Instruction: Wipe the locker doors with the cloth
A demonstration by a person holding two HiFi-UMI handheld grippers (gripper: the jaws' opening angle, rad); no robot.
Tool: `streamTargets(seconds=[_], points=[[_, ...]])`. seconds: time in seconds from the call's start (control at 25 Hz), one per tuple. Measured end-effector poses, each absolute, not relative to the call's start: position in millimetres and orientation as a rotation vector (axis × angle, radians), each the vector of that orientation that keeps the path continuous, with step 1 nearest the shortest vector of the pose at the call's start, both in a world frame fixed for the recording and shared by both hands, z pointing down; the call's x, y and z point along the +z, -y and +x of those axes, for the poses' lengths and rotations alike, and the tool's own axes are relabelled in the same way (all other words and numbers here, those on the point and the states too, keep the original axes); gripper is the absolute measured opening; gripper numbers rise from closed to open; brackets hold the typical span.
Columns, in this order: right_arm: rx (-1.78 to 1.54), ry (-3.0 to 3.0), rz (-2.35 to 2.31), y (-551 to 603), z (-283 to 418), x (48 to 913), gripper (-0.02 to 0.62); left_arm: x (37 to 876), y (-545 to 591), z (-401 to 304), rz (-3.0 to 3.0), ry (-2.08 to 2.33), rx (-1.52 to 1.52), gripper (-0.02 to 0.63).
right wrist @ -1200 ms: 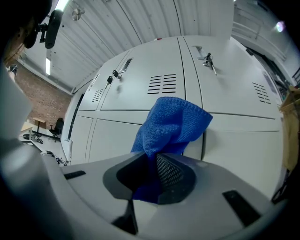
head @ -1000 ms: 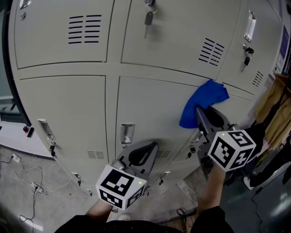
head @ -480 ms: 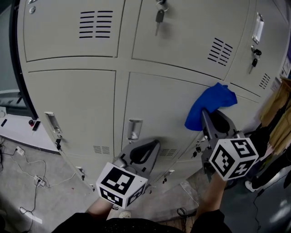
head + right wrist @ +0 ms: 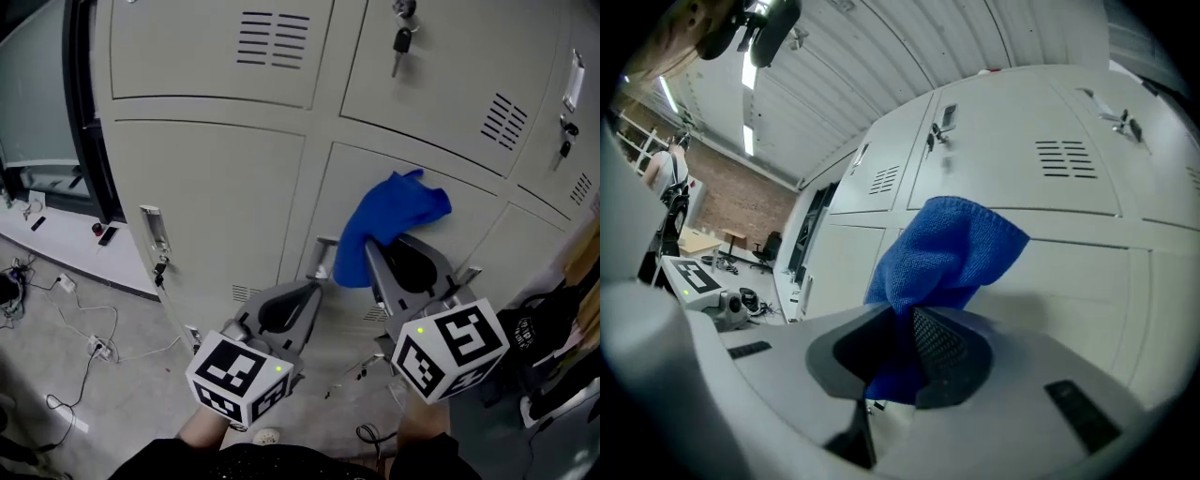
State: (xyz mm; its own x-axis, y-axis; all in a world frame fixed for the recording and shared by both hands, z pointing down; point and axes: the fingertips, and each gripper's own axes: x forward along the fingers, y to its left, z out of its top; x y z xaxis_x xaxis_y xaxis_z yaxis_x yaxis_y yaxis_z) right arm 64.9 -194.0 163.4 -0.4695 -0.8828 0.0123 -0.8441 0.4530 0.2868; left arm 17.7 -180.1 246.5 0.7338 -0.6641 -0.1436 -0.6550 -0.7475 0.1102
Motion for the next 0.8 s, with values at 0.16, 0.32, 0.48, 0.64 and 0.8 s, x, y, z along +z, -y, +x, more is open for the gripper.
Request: streamTargets(seconds=[0.16, 0.32, 0.48, 0.64, 0.8], points=[[-0.368, 2.561, 1.466, 206, 36, 171, 0.061, 249, 185, -11, 2.832, 1.193, -0.277, 0.011], [-0.396, 2.544, 1.458, 219, 19, 176, 0.061, 247, 188, -30, 2.811, 1.258, -0.288, 0.011], [-0.454, 2.480, 1.496, 233, 14, 181, 0.061, 249, 192, -39, 2.794, 1.287, -0.290, 0.011], [-0.451, 2.513, 1.488, 233, 13, 181, 0.061, 248, 194, -37, 2.799, 1.286, -0.291, 0.011], [-0.421, 2.531, 1.488, 233, 22, 181, 0.061, 249, 195, -29, 2.809, 1.261, -0.284, 0.011]])
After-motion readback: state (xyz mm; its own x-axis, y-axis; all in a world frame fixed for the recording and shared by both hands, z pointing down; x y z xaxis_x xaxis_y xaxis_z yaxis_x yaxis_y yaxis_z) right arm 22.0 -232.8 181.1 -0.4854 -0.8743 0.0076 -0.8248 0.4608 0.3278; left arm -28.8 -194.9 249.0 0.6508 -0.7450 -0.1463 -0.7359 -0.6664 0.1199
